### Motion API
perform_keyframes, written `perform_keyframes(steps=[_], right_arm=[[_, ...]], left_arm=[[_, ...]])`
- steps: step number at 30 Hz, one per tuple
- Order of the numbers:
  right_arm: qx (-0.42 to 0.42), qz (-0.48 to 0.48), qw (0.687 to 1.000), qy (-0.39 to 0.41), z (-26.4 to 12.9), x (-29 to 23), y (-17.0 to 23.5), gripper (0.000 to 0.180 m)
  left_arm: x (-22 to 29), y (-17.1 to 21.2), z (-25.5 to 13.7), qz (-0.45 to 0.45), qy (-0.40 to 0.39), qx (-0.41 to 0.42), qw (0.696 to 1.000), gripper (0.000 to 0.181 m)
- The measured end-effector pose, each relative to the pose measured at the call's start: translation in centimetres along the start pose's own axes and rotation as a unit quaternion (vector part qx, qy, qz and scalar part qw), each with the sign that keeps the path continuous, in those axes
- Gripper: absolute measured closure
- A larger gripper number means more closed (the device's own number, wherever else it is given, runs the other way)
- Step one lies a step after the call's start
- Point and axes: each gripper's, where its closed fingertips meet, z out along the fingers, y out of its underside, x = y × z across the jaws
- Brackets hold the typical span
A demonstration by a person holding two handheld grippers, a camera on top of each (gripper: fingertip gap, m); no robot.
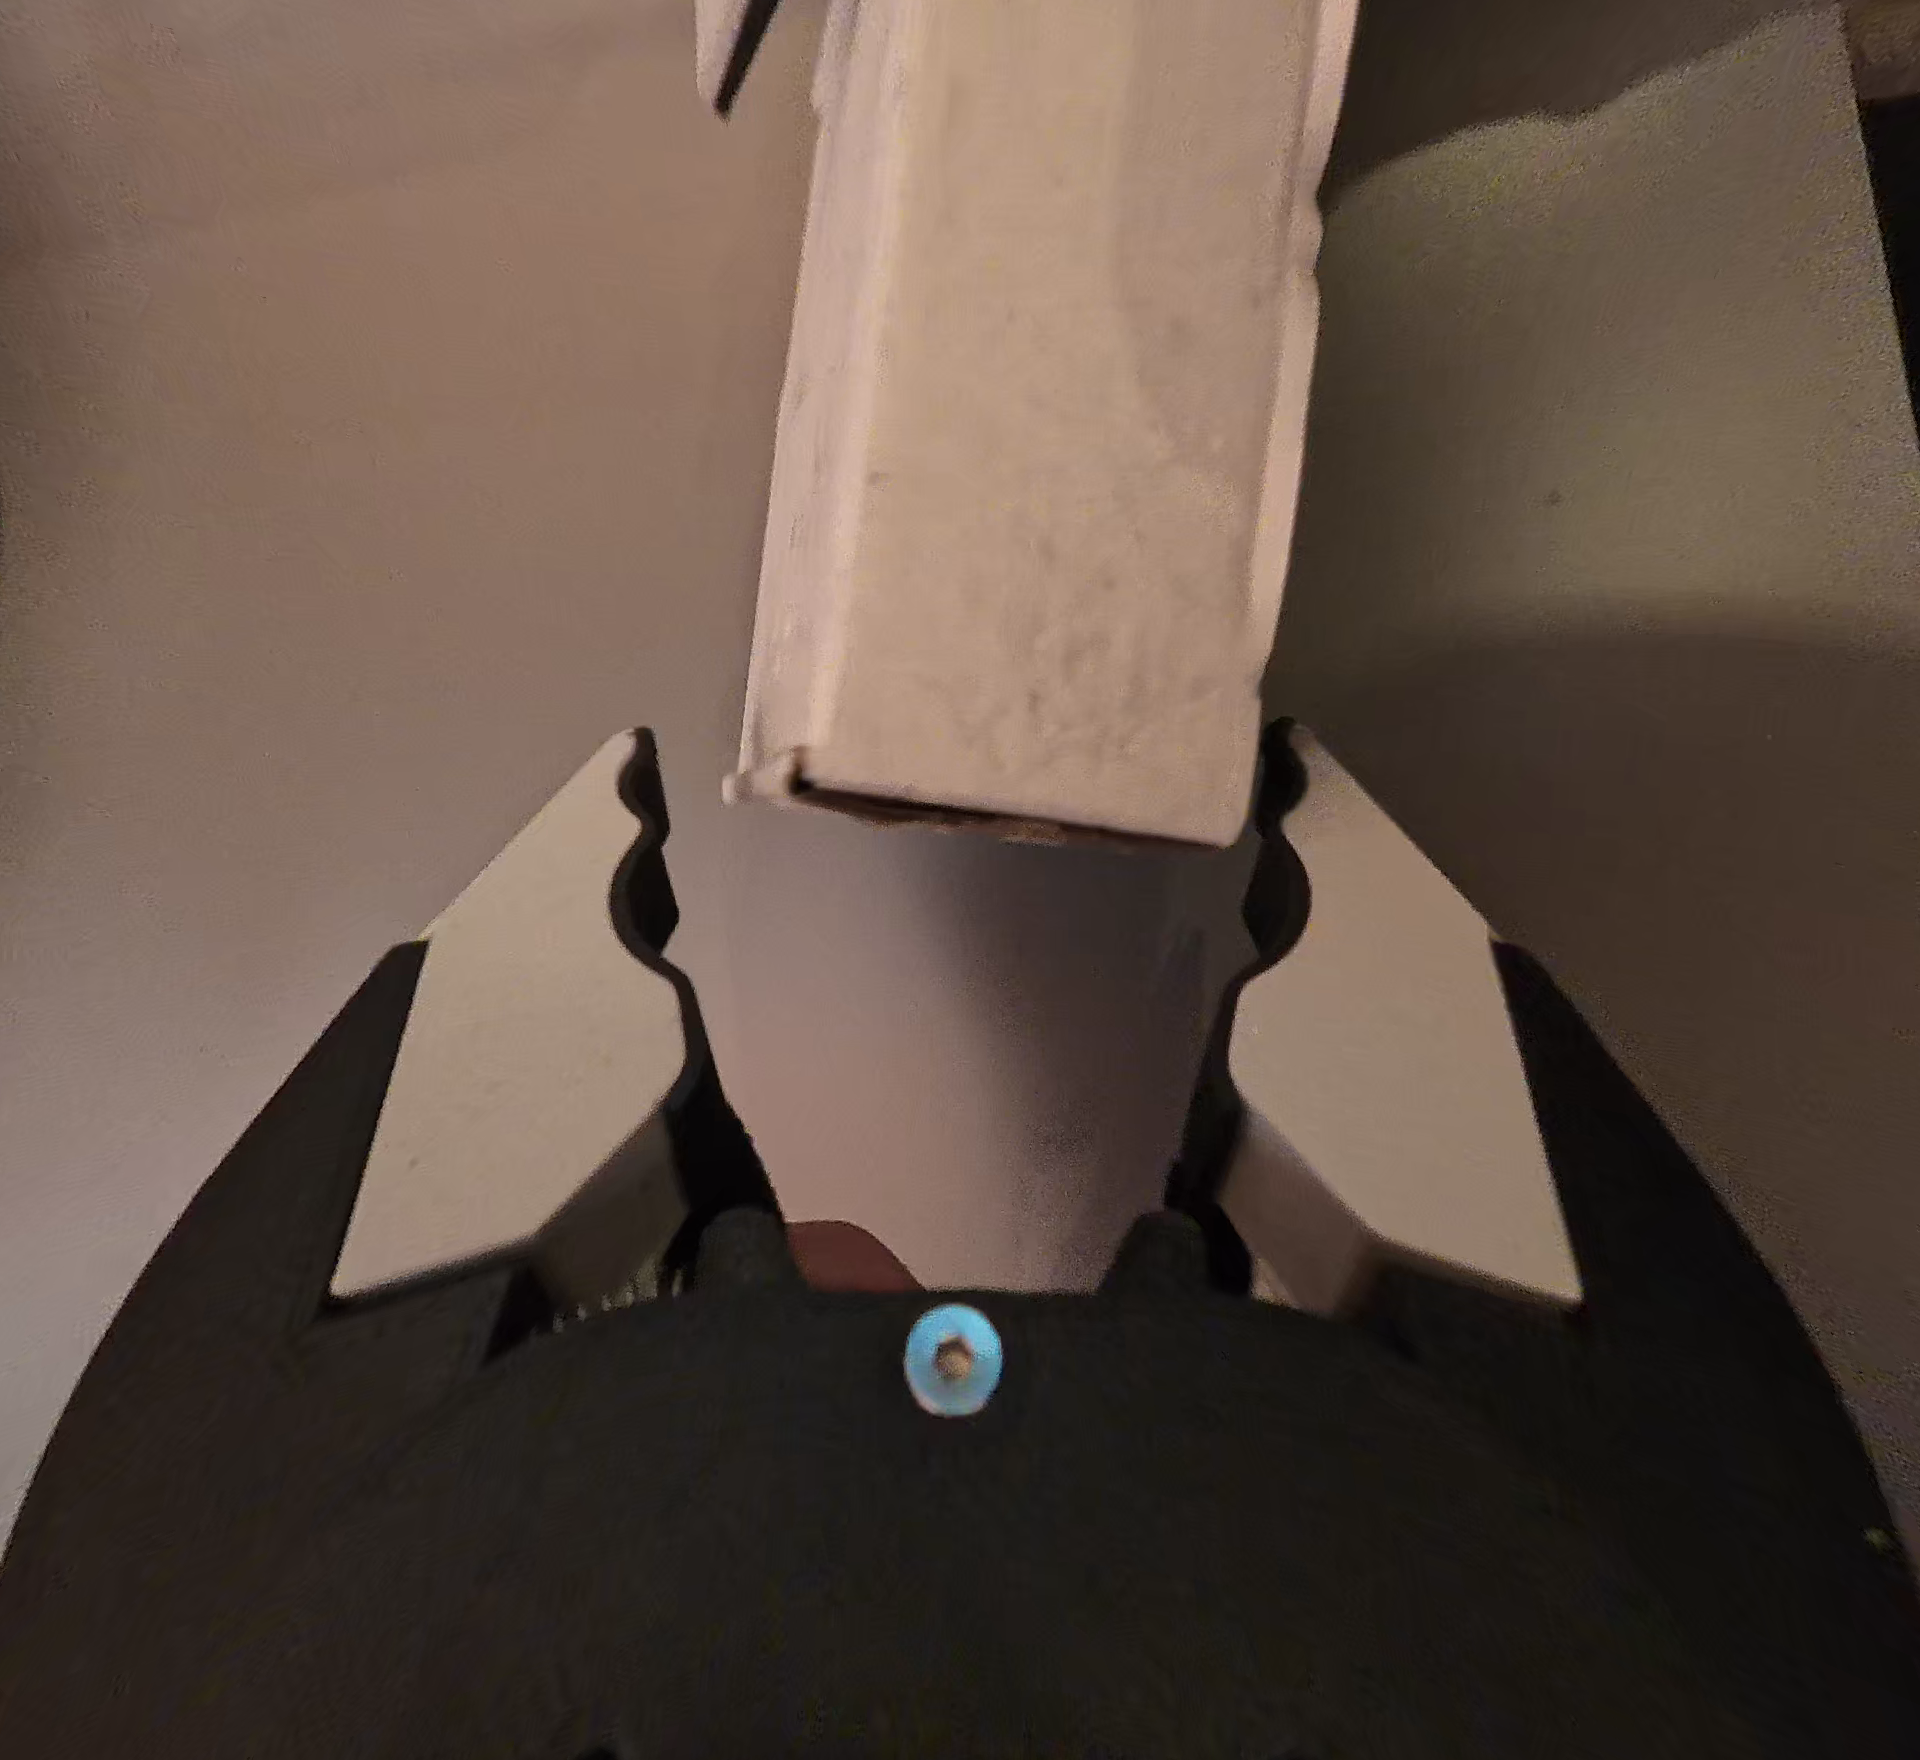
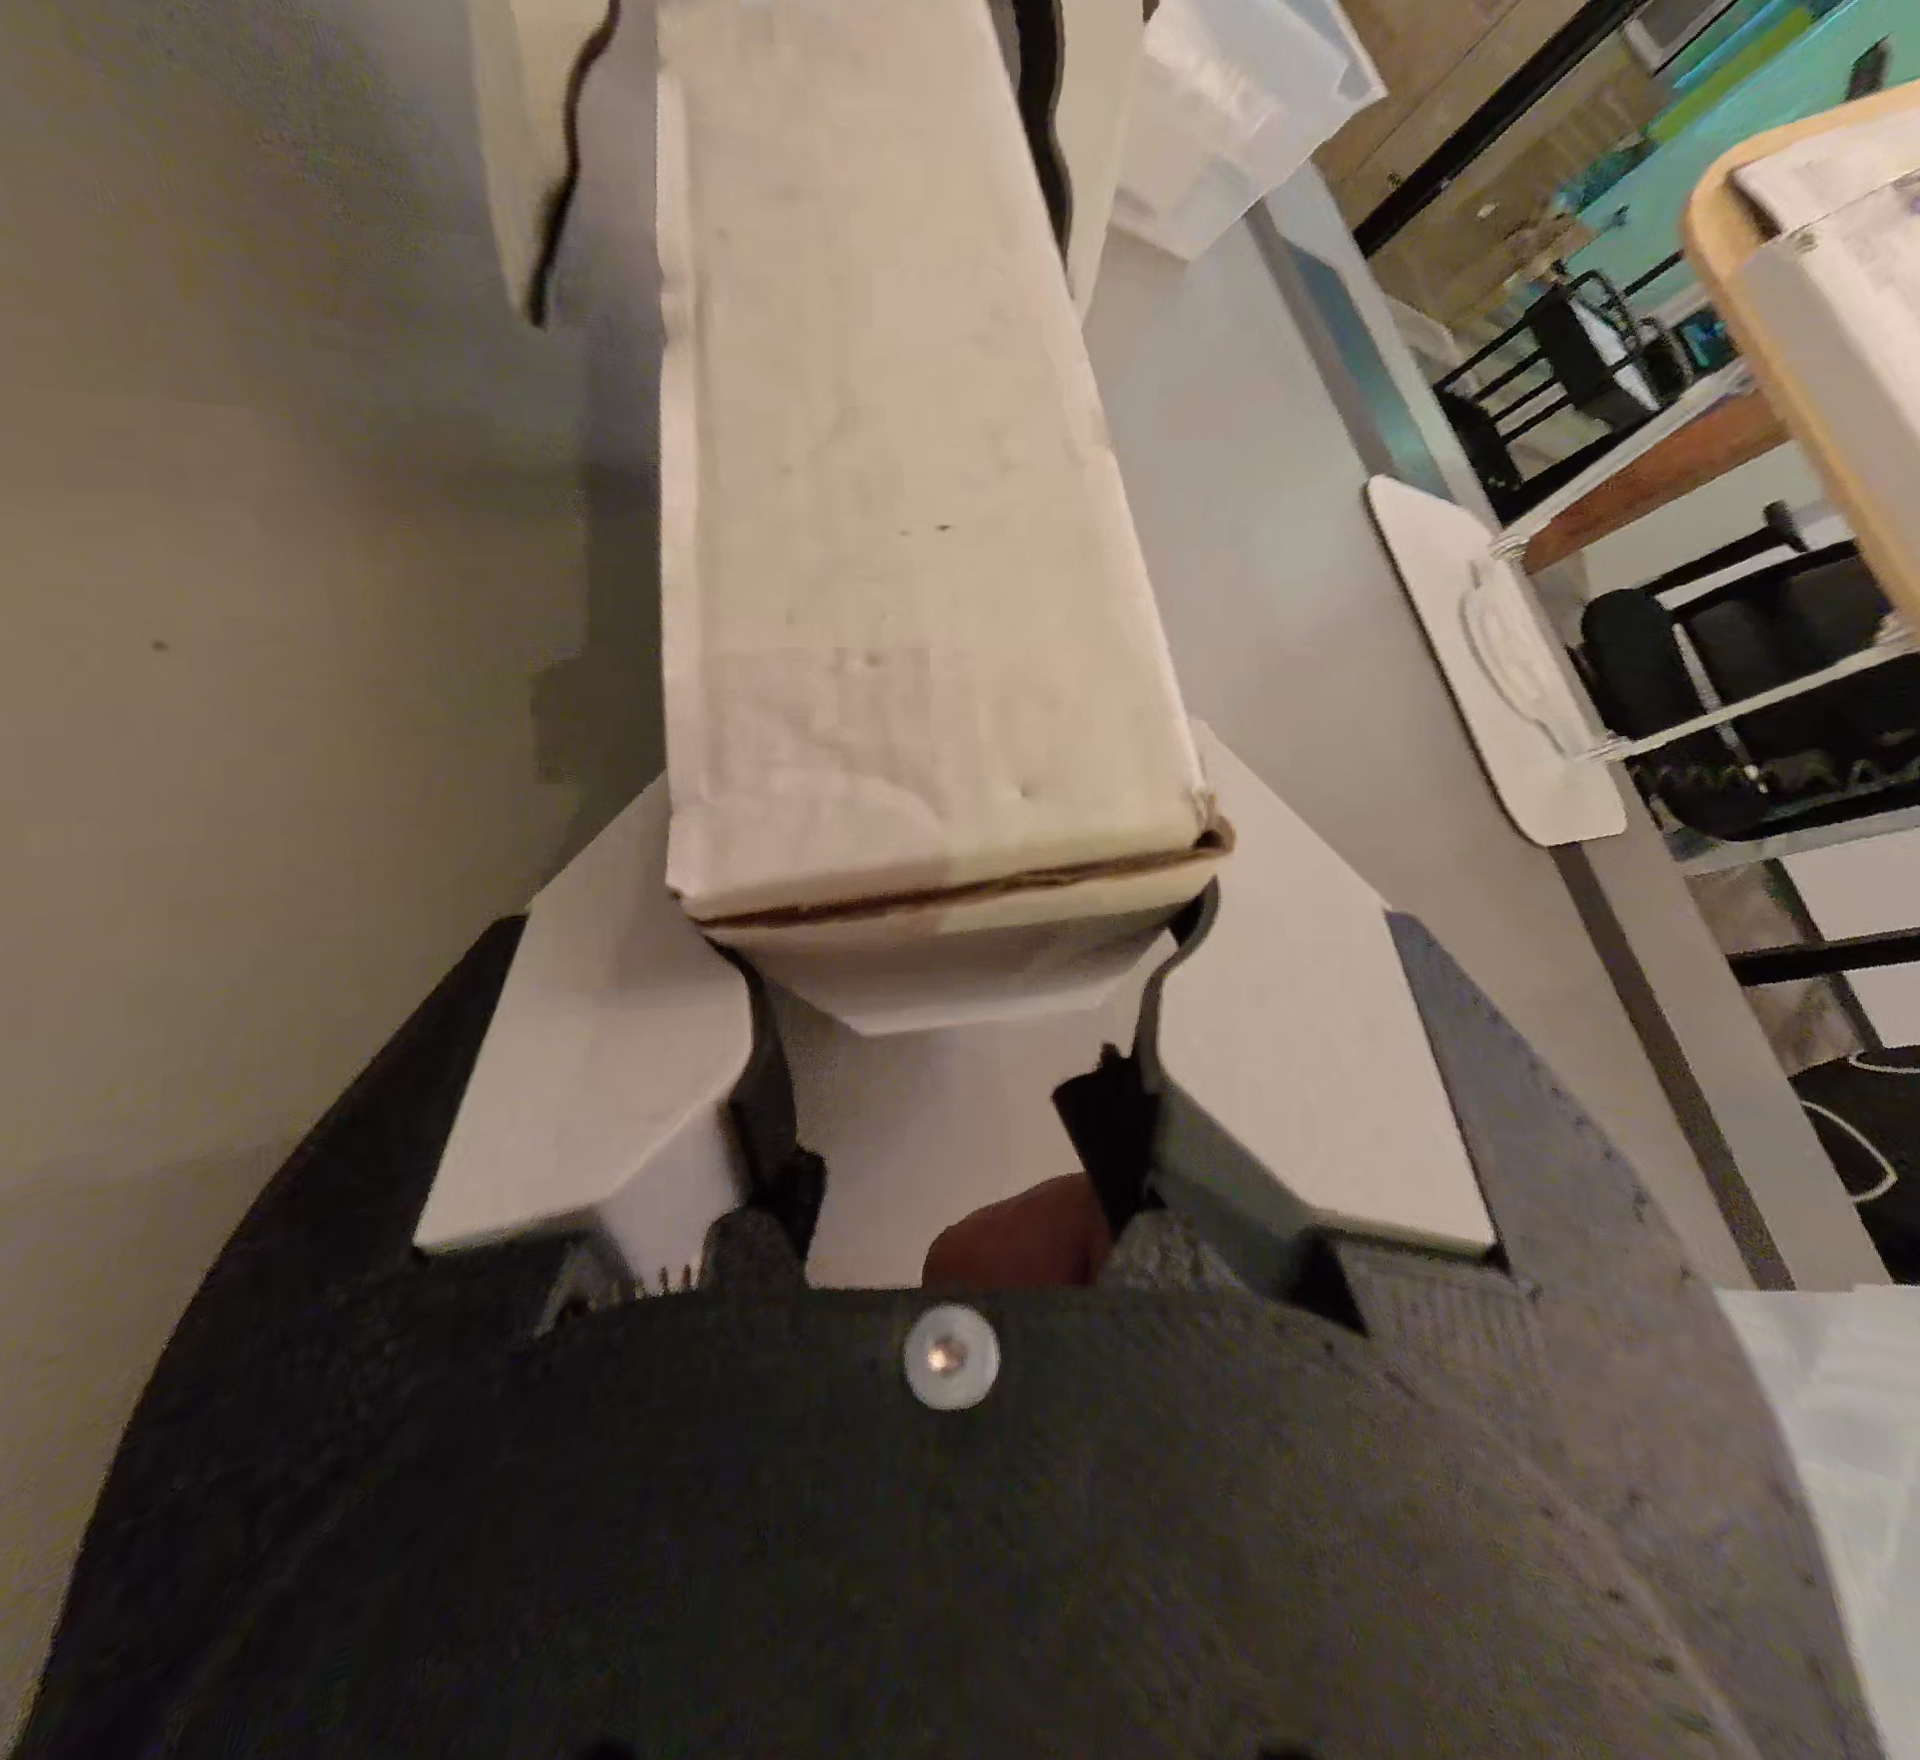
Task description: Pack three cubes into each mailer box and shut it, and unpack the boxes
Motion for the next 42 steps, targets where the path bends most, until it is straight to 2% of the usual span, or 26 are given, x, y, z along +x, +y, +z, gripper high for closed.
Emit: perform_keyframes(steps=[3, 7, 10, 11, 13, 14, 16, 19, 22, 25, 29, 30, 33, 40, 42], right_arm=[[-0.003, 0.011, 1.0, -0.013, 0.1, 0.1, 0.5, 0.103], [-0.037, 0.014, 0.999, 0.008, -0.1, 1.1, 1.4, 0.102], [-0.092, 0.032, 0.995, 0.02, -1.2, 2.0, 2.2, 0.062], [-0.093, 0.034, 0.995, 0.03, -1.9, 2.5, 1.9, 0.06], [-0.082, 0.002, 0.995, 0.062, -3.5, 3.4, 0.6, 0.071], [-0.075, -0.021, 0.994, 0.078, -4.2, 3.7, -0.2, 0.088], [-0.063, -0.069, 0.991, 0.094, -4.8, 3.4, -1.9, 0.109], [-0.067, -0.115, 0.987, 0.092, -4.1, 2.4, -3.4, 0.132], [-0.051, -0.119, 0.989, 0.074, -3.3, 1.6, -4.5, 0.156], [-0.055, -0.121, 0.989, 0.065, -3.1, 1.4, -4.4, 0.167], [-0.034, -0.085, 0.995, 0.044, -3.2, 1.0, -4.5, 0.173], [-0.024, -0.069, 0.997, 0.036, -3.3, 1.0, -4.7, 0.18], [-0.018, -0.054, 0.998, 0.015, -3.3, 0.7, -4.6, 0.18], [-0.036, -0.108, 0.992, 0.062, -3.3, 1.3, -4.7, 0.18], [-0.012, -0.086, 0.994, 0.064, -3.5, 1.3, -5.3, 0.18]], left_arm=[[-0.6, -1.1, 1.3, 0.009, -0.049, 0.045, 0.998, 0.094], [-1.7, -1.5, 1.6, 0.004, -0.075, 0.073, 0.995, 0.103], [-1.8, -1.5, 1.7, -0.023, -0.056, 0.059, 0.996, 0.105], [-1.8, -1.4, 1.7, -0.031, -0.049, 0.052, 0.997, 0.105], [-1.8, -1.3, 1.8, -0.035, -0.04, 0.035, 0.998, 0.106], [-1.7, -1.2, 1.8, -0.04, -0.033, 0.028, 0.998, 0.106], [-1.8, -1.2, 2.0, -0.053, -0.019, 0.017, 0.998, 0.107], [-1.8, -1.1, 2.0, -0.064, -0.003, 0.006, 0.998, 0.107], [-1.9, -0.9, 2.0, -0.066, 0.002, -0.002, 0.998, 0.108], [-1.9, -0.8, 2.0, -0.067, 0.004, 0.0, 0.998, 0.108], [-1.8, -0.8, 2.0, -0.062, 0.008, -0.001, 0.998, 0.109], [-1.7, -0.8, 2.0, -0.058, 0.01, -0.002, 0.998, 0.109], [-1.6, -0.8, 2.0, -0.054, 0.012, -0.007, 0.998, 0.109], [-1.8, -0.7, 2.0, -0.055, 0.009, -0.007, 0.998, 0.11], [-1.6, -0.6, 1.9, -0.048, 0.006, -0.009, 0.999, 0.11]])
